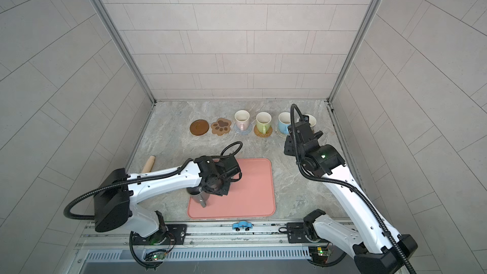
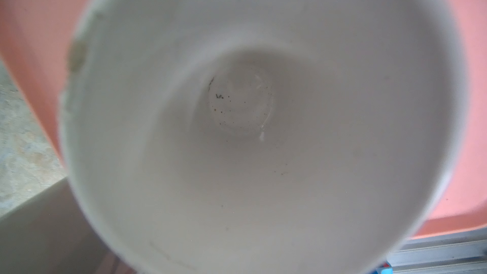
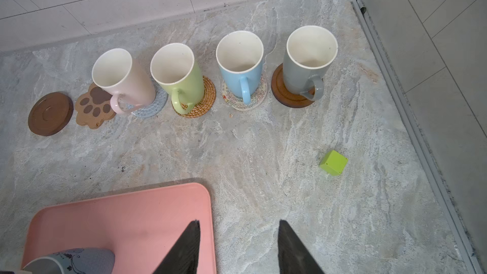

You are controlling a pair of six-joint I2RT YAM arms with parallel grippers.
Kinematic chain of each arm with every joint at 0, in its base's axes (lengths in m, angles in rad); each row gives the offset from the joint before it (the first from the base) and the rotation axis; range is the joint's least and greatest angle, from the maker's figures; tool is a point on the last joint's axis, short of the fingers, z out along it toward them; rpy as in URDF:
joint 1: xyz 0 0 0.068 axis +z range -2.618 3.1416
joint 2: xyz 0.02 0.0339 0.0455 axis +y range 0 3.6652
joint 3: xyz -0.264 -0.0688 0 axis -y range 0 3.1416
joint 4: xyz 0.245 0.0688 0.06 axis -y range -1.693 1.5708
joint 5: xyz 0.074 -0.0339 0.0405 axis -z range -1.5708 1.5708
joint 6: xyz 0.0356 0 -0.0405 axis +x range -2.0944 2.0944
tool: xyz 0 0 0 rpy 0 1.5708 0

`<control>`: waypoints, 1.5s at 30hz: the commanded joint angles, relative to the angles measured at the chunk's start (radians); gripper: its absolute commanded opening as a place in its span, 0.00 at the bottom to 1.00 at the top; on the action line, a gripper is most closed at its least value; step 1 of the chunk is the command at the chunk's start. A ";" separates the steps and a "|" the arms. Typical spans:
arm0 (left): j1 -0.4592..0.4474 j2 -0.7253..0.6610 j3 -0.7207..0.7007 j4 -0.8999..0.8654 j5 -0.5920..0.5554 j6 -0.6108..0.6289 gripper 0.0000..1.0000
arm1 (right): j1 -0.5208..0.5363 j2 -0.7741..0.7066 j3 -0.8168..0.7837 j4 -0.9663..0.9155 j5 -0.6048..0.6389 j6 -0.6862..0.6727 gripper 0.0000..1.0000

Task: Place cups on coasters
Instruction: Pick up the cup from the tray, then place the cup on the coaster.

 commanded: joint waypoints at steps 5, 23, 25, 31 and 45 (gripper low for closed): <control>0.039 -0.029 0.092 -0.026 -0.061 0.031 0.12 | -0.002 -0.038 -0.002 -0.044 0.045 0.023 0.50; 0.383 0.044 0.273 -0.011 -0.072 0.246 0.12 | -0.002 -0.056 0.013 -0.074 0.075 0.040 0.50; 0.430 0.078 0.312 -0.003 -0.065 0.282 0.12 | -0.003 -0.057 0.013 -0.079 0.077 0.040 0.50; 0.543 0.211 0.455 0.024 -0.031 0.361 0.12 | -0.002 -0.065 0.016 -0.098 0.088 0.042 0.50; 0.658 0.564 0.862 0.006 0.068 0.468 0.11 | -0.002 -0.086 0.000 -0.115 0.103 0.063 0.51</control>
